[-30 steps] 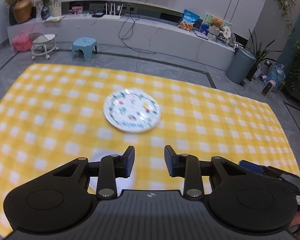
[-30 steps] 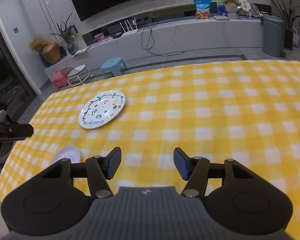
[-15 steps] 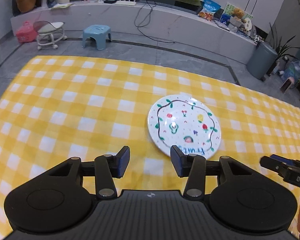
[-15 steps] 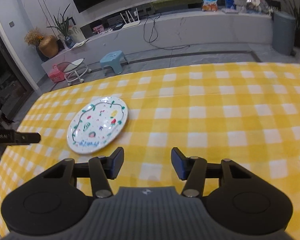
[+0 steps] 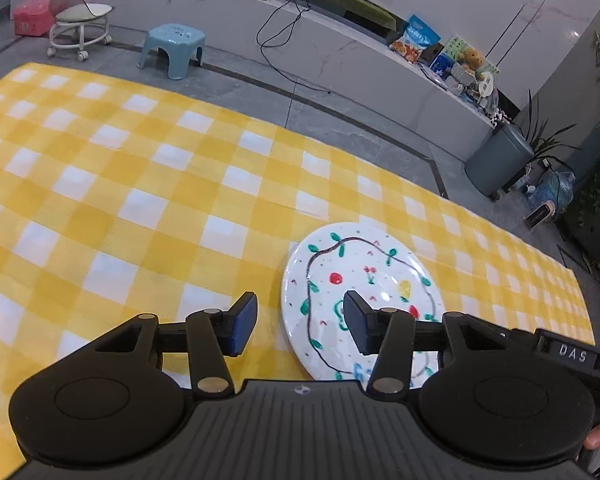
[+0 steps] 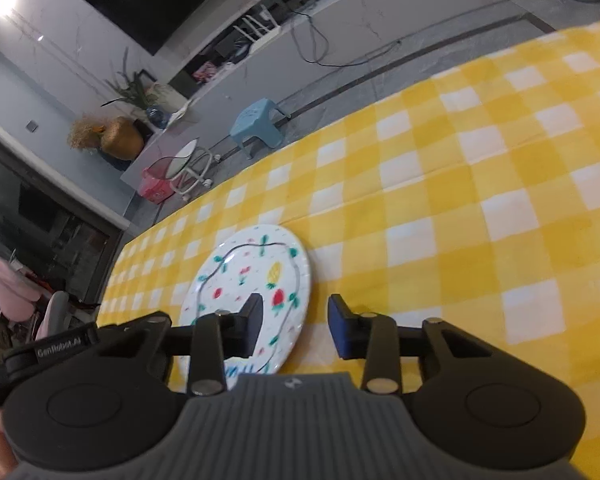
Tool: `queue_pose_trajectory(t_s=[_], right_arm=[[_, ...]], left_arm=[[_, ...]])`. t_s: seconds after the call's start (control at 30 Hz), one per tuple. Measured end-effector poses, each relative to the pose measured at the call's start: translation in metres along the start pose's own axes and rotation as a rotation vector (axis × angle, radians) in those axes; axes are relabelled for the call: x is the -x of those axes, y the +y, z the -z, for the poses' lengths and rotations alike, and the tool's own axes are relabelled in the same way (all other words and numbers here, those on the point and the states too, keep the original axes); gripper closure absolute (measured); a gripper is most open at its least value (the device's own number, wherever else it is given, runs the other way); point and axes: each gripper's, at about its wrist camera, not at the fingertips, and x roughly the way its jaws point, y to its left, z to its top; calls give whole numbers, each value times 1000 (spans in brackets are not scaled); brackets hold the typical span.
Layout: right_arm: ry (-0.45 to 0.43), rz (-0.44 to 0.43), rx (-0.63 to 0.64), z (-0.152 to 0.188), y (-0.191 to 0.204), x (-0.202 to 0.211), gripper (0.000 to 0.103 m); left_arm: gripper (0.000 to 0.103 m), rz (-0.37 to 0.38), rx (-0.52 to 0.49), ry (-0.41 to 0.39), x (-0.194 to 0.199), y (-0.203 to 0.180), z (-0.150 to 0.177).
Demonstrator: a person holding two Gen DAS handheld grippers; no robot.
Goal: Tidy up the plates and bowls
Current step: 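Move both grippers to the rim of the white 'Fruity' plate, then close both grippers on the 'Fruity' plate rim, then carry the 'Fruity' plate with both grippers and lower it onto the glass plate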
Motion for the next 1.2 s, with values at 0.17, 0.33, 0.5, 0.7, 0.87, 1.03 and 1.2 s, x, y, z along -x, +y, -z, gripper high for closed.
queue_pose_trajectory(t_s=[0.17, 0.33, 0.5, 0.7, 0.87, 1.03, 1.2], right_arm=[[-2, -43, -55, -4, -13, -11, 73], [-2, -94, -86, -3, -18, -17, 80], [-1, -121, -121, 0, -22, -23, 90], [-9, -102, -159, 1, -23, -24, 100], [3, -92, -167, 1, -23, -18, 100], [-6, -102, -183, -3, -20, -8, 100], [-24, -117, -183, -2, -14, 15, 100]], left_arm=[[61, 26, 19, -11, -12, 9, -2], [72, 58, 41, -28, -18, 14, -1], [83, 67, 53, -41, -20, 16, 1], [90, 42, 70, -47, -19, 11, 2], [91, 38, 73, -44, -14, 9, 5], [91, 50, 79, -45, -2, 3, 8], [91, 60, 81, -51, 15, -11, 13]])
